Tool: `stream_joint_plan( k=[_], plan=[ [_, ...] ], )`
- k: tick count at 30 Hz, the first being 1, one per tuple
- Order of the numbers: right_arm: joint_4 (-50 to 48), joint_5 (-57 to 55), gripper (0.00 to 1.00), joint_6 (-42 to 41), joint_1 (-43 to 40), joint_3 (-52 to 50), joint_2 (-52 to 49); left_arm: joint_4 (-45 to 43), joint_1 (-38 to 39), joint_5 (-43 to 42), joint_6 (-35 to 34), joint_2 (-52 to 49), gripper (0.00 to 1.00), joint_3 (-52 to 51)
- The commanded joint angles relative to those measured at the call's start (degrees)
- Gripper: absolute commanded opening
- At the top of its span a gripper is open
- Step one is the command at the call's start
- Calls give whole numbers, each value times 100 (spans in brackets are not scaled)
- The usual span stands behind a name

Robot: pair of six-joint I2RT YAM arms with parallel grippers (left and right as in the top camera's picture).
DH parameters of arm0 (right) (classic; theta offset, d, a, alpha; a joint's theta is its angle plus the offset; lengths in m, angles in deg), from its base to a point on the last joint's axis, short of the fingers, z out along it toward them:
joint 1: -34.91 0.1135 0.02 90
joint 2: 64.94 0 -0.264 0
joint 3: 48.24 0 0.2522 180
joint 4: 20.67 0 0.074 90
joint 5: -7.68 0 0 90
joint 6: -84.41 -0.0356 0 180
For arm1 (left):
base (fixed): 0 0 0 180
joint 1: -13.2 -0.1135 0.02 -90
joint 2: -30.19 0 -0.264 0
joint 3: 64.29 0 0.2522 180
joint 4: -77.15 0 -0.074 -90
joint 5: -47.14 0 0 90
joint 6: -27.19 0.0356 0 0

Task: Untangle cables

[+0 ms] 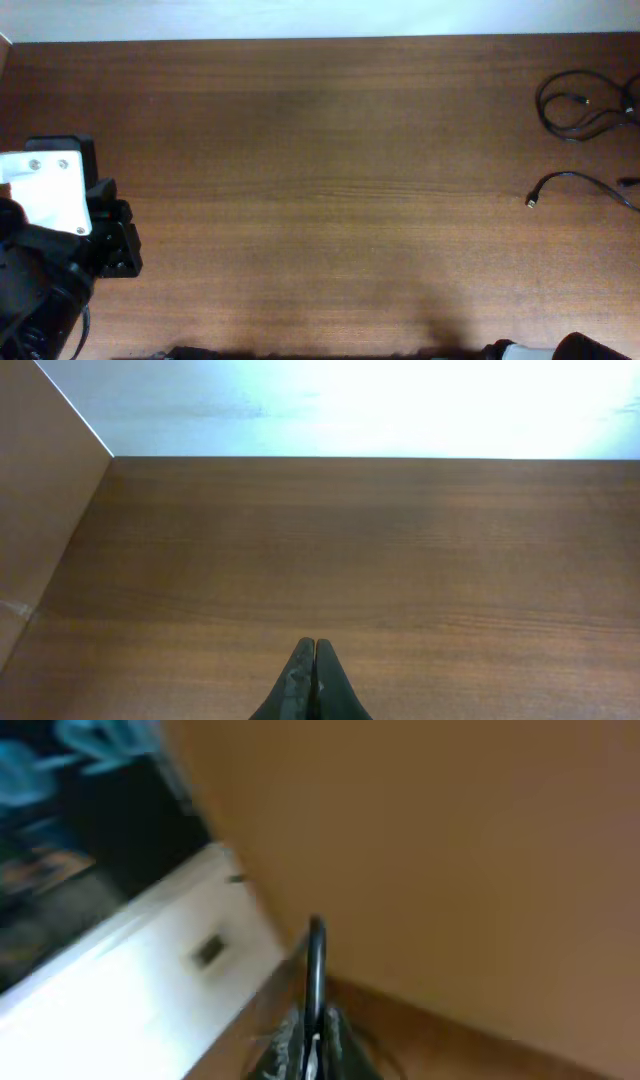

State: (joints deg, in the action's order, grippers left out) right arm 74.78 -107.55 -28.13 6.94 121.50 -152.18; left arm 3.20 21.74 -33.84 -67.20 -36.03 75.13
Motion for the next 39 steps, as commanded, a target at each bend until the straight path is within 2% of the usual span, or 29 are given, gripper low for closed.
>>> stream_joint_plan(
  k=[1,5,8,11,13,17,19,21,24,28,32,33,34,36,39],
  plan=[
    [-42,-177,4,-844,-728,-660,-66,17,-17,-22,-33,-9,0,-4],
    [-699,378,4,-826,-1161,-2111,-66,166,-17,-20,-33,-9,0,-4],
    [-1224,616,4,-793,-1193,-3250,-66,101,-17,-20,-31,-9,0,-4],
    [-2673,2354,4,264,-1193,-4666,-66,129,-17,-22,-33,-9,0,-4],
    [-2918,2337,4,260,-1399,-5213,-66,136,-17,-22,-33,-9,0,-4],
    [-3711,3272,4,216,-2299,-6478,-66,151,-17,-20,-31,-7,0,-4],
    [-4385,3915,4,212,-3012,-7147,-66,203,-20,-4,11,-9,0,-4],
    [-4881,3960,4,-94,-3381,-7676,-68,210,-20,0,11,-9,0,-4],
    [-6389,3963,4,-153,-3700,-9025,-195,214,-17,-4,11,-9,0,-4],
    [-7379,3958,4,-175,-3698,-9621,-632,289,-17,-20,9,-7,0,-4],
    [-7700,3958,4,-170,-3700,-9619,-1467,289,-17,-20,9,-9,0,-4],
    [-7764,4011,59,-173,-3698,-9619,-1530,289,-17,-20,9,-9,0,-4],
    [-8048,4725,99,-173,-3700,-9602,-1482,289,-17,-20,9,-9,0,-4],
    [-8155,5886,99,-195,-3591,-9353,-1036,280,-20,-17,9,-9,0,-4],
    [-8065,6059,99,-188,-2981,-8959,358,278,-17,-17,9,-9,0,-4]
  ],
)
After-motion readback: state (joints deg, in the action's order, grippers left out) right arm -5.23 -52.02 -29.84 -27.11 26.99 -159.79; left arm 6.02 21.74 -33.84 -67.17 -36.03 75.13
